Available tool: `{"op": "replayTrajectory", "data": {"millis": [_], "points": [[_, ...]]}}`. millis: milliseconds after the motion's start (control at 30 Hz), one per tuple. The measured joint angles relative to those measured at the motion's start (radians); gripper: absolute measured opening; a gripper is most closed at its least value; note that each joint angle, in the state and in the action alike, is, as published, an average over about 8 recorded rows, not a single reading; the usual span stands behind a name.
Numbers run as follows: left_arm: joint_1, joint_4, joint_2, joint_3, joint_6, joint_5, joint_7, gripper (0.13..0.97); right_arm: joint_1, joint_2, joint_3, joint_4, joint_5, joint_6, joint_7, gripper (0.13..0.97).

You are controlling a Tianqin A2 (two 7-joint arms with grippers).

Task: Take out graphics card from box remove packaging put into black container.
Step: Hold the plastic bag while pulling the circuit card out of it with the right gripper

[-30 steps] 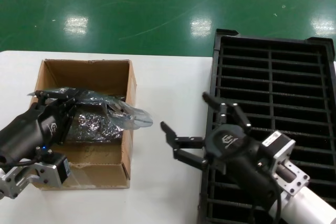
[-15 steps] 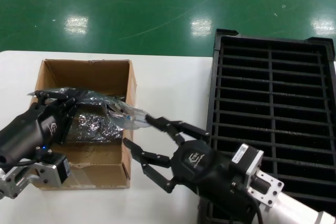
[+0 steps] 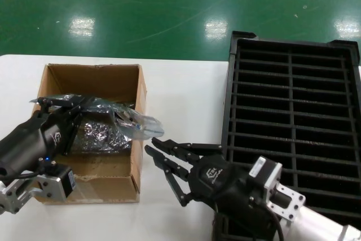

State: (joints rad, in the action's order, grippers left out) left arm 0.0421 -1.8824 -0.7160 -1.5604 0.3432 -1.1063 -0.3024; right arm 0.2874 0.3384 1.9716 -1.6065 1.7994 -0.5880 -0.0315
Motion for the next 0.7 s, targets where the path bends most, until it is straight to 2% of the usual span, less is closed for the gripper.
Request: {"op": "replayTrajectory", "data": {"millis": [233,700], "points": [[0.0,0.0,0.0,0.0,0.0,0.0,0.0,0.14,0.068,-0.026,0.038,0.062,-0.05,0.022,-0.069,0.18],[0.0,0.0,0.0,0.0,0.0,0.0,0.0,0.14,0.254,-0.101,0.106,0.245,-0.173,0.045,-0.223,0.135]]}}
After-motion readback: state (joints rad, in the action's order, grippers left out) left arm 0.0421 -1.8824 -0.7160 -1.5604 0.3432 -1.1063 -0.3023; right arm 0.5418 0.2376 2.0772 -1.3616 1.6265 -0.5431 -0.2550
